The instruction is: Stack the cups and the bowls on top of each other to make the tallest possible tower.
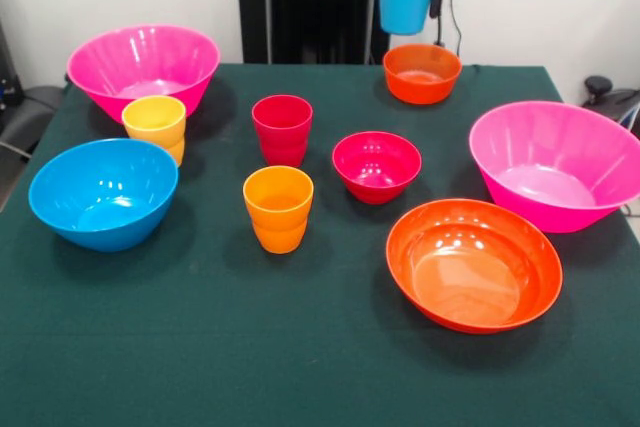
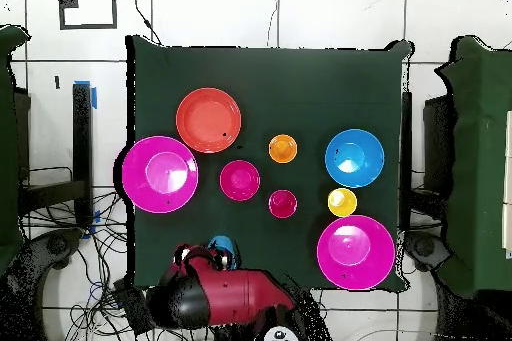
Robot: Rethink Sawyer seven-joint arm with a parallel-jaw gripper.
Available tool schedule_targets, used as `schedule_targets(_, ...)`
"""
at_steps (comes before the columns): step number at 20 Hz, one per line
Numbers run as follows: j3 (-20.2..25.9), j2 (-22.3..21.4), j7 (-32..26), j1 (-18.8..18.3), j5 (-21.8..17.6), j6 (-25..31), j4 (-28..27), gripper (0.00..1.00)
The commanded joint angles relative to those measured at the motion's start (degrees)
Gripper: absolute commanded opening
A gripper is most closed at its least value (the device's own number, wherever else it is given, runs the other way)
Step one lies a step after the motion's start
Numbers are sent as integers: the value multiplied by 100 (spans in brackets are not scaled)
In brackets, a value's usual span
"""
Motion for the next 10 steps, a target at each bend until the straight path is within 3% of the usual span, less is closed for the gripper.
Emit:
schedule_targets(1,-415,720,970,390,-46,199,421,0)
schedule_targets(4,-573,939,912,345,-109,58,542,0)
schedule_targets(10,-1076,973,1150,420,-382,-1127,1188,0)
